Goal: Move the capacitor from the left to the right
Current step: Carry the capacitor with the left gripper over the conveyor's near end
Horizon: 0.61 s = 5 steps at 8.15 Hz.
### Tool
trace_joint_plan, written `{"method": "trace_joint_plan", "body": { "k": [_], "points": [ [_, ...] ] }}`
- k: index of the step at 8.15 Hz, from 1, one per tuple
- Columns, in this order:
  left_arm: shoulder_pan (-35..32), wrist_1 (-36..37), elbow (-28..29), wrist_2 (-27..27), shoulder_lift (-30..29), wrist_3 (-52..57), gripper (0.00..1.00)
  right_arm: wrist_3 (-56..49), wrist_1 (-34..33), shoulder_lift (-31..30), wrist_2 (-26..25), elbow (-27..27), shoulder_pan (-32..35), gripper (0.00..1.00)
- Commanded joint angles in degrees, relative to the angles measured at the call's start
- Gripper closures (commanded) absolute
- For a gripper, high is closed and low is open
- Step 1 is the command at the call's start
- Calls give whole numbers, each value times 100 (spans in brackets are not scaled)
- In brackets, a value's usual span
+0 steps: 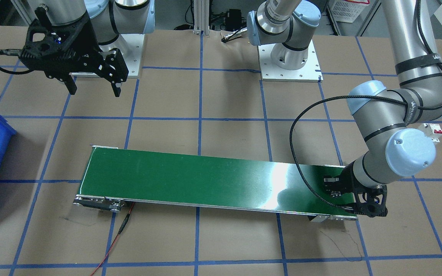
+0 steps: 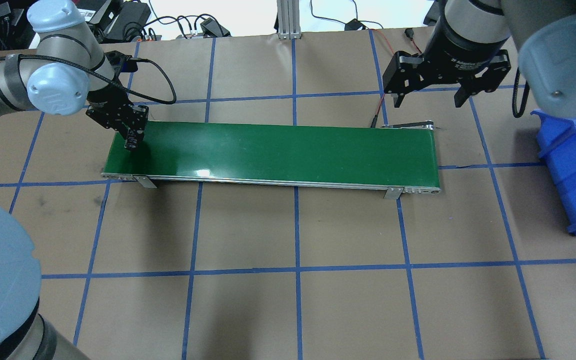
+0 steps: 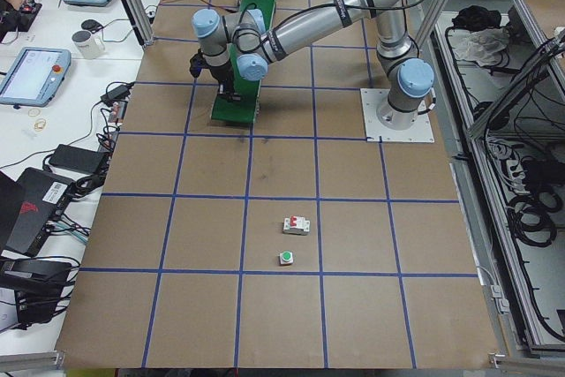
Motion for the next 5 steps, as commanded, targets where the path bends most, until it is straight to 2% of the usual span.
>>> {"method": "trace_joint_plan", "body": {
  "k": [1, 2, 3, 4, 5],
  "points": [
    [-8, 4, -81, -3, -23, -24, 63, 0, -716, 709, 94, -3, -13, 0],
    [-17, 13, -72, -12, -41, -146, 28, -18, -1154, 886, 94, 58, -13, 0],
    [-26, 22, -72, -73, -15, -364, 0, -53, -1297, 1210, 94, 67, -21, 0],
    [-96, 22, 15, -247, 64, -410, 0, -53, -1490, 1422, -2, 93, -13, 0],
    [-279, -74, 25, -206, 221, -419, 0, -62, -1588, 1563, -20, 259, -39, 0]
  ]
}}
